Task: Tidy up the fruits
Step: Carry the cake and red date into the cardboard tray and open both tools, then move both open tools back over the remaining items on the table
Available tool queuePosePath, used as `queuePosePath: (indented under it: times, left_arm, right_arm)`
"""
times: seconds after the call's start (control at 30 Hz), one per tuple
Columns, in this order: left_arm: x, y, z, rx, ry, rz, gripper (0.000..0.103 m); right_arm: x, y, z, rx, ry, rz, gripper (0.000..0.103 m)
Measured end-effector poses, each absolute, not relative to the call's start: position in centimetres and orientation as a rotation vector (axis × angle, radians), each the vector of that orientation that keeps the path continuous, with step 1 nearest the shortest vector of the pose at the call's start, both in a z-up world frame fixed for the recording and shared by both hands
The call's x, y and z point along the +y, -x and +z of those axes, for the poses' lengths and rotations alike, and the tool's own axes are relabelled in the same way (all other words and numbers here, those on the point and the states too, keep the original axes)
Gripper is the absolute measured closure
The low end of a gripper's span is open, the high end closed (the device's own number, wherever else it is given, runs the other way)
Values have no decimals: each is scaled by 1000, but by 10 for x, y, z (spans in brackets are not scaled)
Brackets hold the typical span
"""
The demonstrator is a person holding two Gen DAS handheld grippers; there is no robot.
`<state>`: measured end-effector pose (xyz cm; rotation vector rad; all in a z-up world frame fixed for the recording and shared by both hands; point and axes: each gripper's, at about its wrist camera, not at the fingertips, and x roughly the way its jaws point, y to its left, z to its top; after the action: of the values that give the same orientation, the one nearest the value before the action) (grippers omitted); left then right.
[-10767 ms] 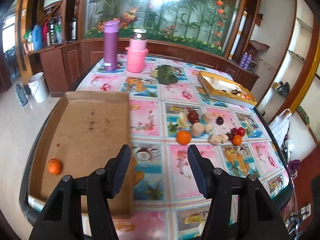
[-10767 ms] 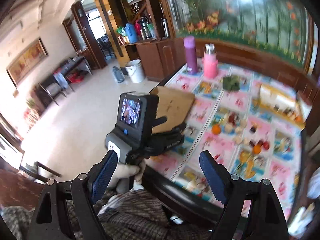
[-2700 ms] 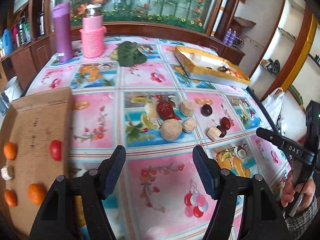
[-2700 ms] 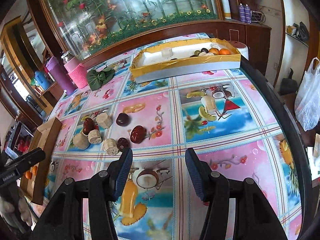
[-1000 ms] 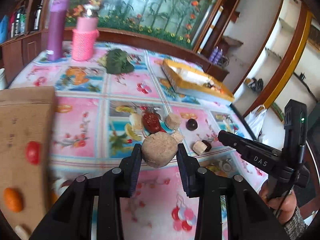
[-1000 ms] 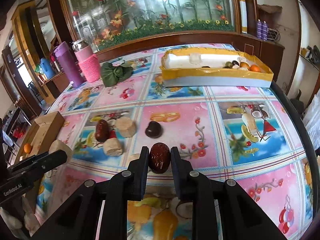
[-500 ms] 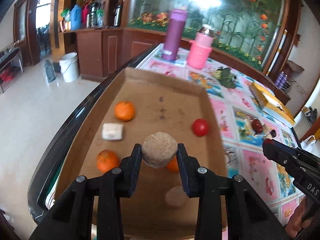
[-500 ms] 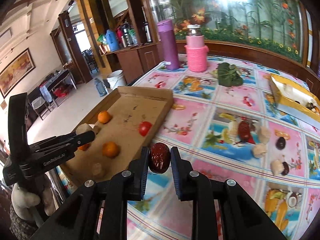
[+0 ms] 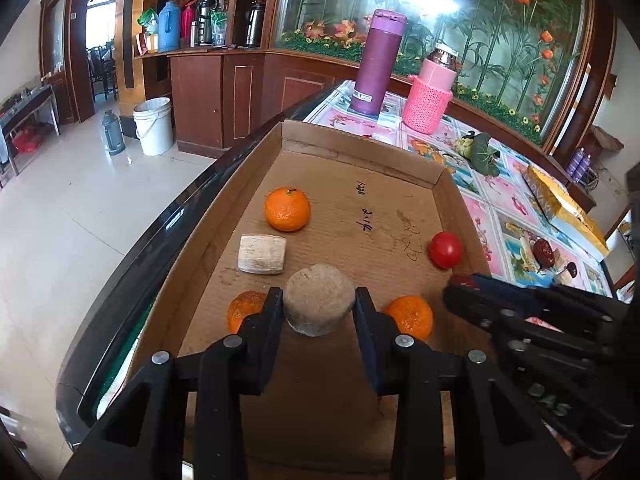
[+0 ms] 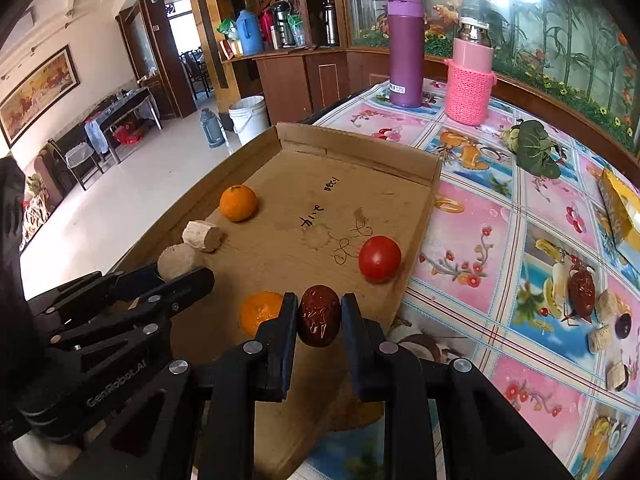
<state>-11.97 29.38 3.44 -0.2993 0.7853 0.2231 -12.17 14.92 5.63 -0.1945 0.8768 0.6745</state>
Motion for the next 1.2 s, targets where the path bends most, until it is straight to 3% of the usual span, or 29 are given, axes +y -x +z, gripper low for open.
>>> queuePosePath:
  times: [0.2, 0.43, 0.7, 0.93, 1.2]
  left_arm:
    - [307, 124, 40, 766, 373, 213, 68]
    - [316, 136, 60, 692, 429, 236, 52]
    - [300, 146, 82, 658, 415, 222, 48]
    - [262, 148, 98, 650, 346, 152, 42]
    - [195, 119, 93, 718, 264, 16, 39]
  right_arm:
    - [161, 114, 48, 890, 219, 662, 79]
    - [159, 112, 51, 905, 175, 675, 78]
    - [132, 126, 68, 871, 100, 687, 74]
    - [56, 136, 74, 854, 50, 620, 72]
    - [-97, 121, 63, 896, -48, 342, 68]
